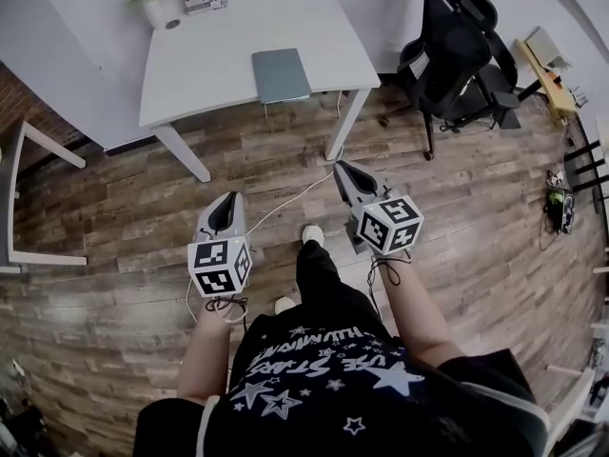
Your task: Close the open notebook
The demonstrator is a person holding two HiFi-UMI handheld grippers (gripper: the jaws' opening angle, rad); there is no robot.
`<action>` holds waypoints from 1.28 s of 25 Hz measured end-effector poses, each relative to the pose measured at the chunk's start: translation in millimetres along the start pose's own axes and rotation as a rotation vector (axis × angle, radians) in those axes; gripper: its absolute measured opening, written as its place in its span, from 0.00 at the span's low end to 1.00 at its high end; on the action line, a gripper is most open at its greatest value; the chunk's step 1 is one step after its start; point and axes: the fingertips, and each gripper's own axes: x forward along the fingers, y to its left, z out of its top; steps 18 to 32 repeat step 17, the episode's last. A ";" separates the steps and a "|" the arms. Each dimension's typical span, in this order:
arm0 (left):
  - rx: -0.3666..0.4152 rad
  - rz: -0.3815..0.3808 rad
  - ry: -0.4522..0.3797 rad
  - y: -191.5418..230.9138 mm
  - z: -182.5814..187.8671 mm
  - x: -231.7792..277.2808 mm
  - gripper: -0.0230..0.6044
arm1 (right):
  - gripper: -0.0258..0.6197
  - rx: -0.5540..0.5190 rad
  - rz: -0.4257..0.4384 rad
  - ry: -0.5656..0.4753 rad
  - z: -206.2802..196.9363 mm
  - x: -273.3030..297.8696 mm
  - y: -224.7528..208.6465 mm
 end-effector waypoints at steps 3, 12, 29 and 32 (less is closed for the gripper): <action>-0.007 -0.008 0.002 -2.4 -9.8 -18.2 0.08 | 0.05 0.000 -0.013 0.002 -7.6 -18.4 11.3; -0.004 -0.028 0.014 -17.2 -34.0 -55.1 0.07 | 0.05 0.007 -0.045 0.023 -33.0 -64.1 34.1; -0.012 -0.027 0.022 -25.7 -47.7 -72.6 0.07 | 0.05 0.012 -0.051 0.031 -44.7 -83.7 43.0; -0.012 -0.027 0.022 -25.7 -47.7 -72.6 0.07 | 0.05 0.012 -0.051 0.031 -44.7 -83.7 43.0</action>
